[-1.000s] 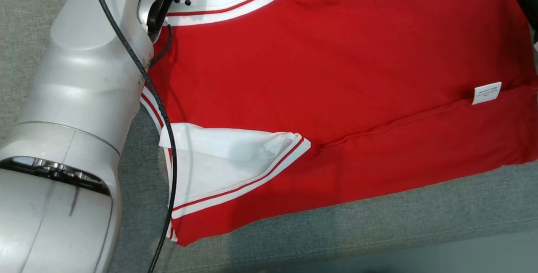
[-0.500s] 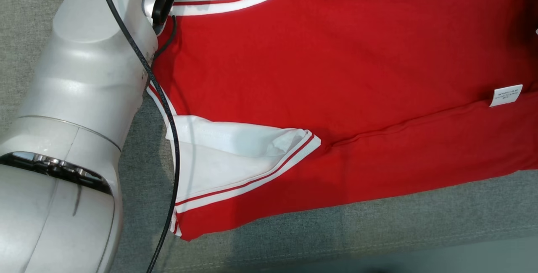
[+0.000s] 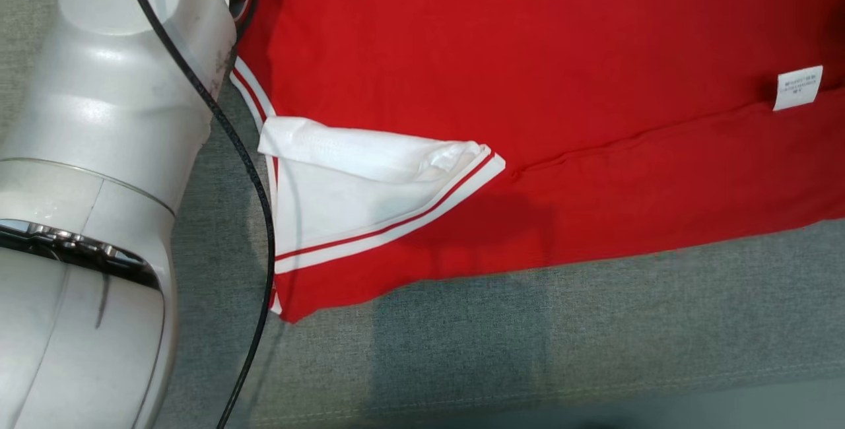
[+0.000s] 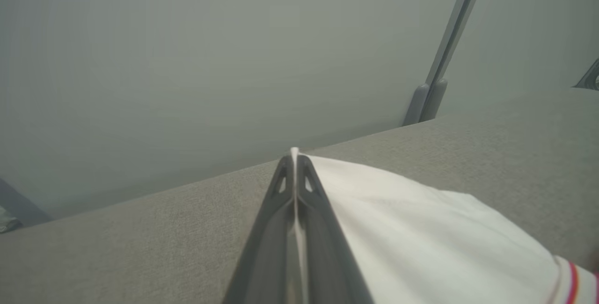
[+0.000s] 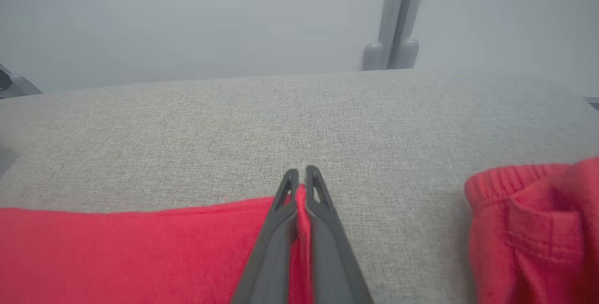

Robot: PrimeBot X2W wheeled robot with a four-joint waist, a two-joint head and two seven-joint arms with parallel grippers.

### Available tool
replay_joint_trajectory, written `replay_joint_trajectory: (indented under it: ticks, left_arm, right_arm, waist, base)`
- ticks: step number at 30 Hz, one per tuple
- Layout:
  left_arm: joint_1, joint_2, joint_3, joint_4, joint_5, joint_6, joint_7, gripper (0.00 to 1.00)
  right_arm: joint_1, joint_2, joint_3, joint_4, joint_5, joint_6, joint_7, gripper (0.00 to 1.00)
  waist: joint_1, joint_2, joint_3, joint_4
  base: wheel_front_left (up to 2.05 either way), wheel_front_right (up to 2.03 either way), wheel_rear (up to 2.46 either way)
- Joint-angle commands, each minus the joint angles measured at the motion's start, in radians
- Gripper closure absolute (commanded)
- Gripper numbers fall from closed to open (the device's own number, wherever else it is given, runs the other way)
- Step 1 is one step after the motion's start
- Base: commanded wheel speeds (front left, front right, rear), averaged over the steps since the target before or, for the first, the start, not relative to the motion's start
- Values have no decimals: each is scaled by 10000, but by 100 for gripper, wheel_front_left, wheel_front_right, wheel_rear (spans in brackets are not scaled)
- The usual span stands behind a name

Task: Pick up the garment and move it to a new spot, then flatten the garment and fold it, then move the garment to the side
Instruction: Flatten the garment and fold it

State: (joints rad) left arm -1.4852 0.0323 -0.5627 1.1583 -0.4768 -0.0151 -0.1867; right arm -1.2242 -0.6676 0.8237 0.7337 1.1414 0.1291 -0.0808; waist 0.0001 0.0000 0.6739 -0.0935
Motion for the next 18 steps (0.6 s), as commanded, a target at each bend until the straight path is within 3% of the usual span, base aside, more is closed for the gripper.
replay_joint_trajectory:
  ticks: [1, 4, 12, 18]
  left_arm:
    - [-565, 401, 74, -291, 62, 70, -135, 100]
    - [-470, 417, 67, -495, 6, -265, -438, 100]
    - [527, 710, 340, -2289, 29, -475, -742, 100]
    - [2556, 1233, 839, -5380, 580, 11, -748, 100]
  right_arm:
    - [181, -299, 111, 20, -44, 16, -196, 100]
    - [149, -345, 391, 45, -36, 16, -692, 100]
    - [621, -847, 716, -280, -187, 16, -1772, 100]
    - [1609, -964, -1122, -1308, -1570, 16, -1805, 100]
  waist:
    - [-1, 0, -5, 38]
    - [-1, 0, -42, 116]
    - [-1, 0, -260, 359]
    - [-1, 0, -540, 453]
  base:
    - [0, 0, 0]
    - [0, 0, 0]
    - [0, 0, 0]
    - [0, 0, 0]
